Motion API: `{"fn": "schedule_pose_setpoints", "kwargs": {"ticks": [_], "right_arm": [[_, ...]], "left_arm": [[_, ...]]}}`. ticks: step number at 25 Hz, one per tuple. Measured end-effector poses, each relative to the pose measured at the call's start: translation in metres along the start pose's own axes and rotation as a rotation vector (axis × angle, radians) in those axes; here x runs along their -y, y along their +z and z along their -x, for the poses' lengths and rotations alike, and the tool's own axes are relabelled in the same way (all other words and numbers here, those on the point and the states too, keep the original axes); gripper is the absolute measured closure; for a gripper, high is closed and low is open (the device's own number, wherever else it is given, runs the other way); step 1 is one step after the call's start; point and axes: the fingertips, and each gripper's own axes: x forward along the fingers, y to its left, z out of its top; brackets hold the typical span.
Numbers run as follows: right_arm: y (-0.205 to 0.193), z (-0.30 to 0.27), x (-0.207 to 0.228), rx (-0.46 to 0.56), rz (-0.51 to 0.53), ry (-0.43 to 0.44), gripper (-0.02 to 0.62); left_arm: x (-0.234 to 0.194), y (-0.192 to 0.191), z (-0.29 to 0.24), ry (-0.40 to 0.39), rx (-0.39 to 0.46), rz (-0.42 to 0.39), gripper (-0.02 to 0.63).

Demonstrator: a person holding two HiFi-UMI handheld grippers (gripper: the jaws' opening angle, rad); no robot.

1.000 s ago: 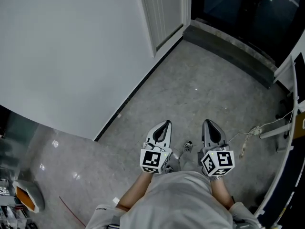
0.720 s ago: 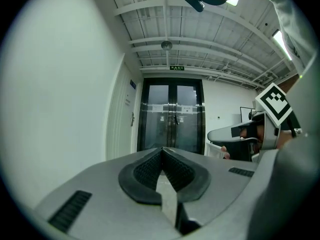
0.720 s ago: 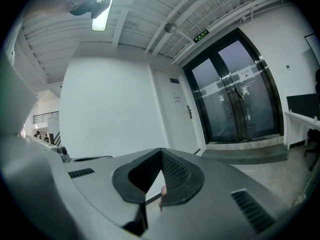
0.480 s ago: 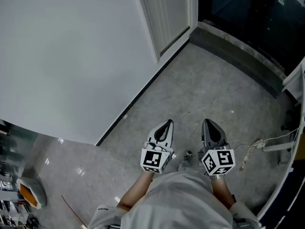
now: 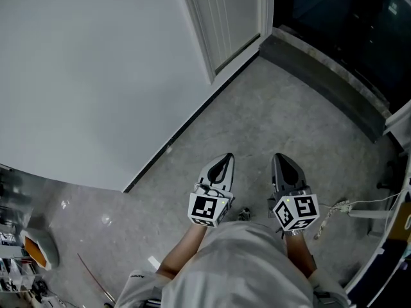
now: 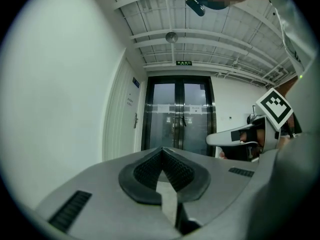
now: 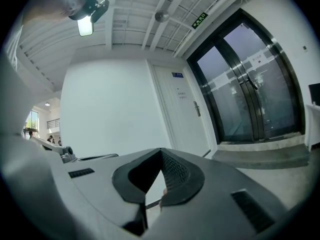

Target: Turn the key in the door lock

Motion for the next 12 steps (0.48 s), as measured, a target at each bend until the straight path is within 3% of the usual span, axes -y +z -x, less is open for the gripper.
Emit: {"fn": "schedule_pose_setpoints", "kwargs": {"ticks": [9, 12], "right_arm": [[0.009, -0.035, 0.025, -0.019, 0.052, -0.015, 0.598], [0.008, -0.051, 0.037, -0.017, 0.117, -0.034, 0.598]], "left_arm": [[0.003, 0.001, -0.052, -0.092, -0.022, -0.039, 0.598], [0.000, -0.003, -0.077, -0.109, -0.017, -0.066, 0.598]]}}
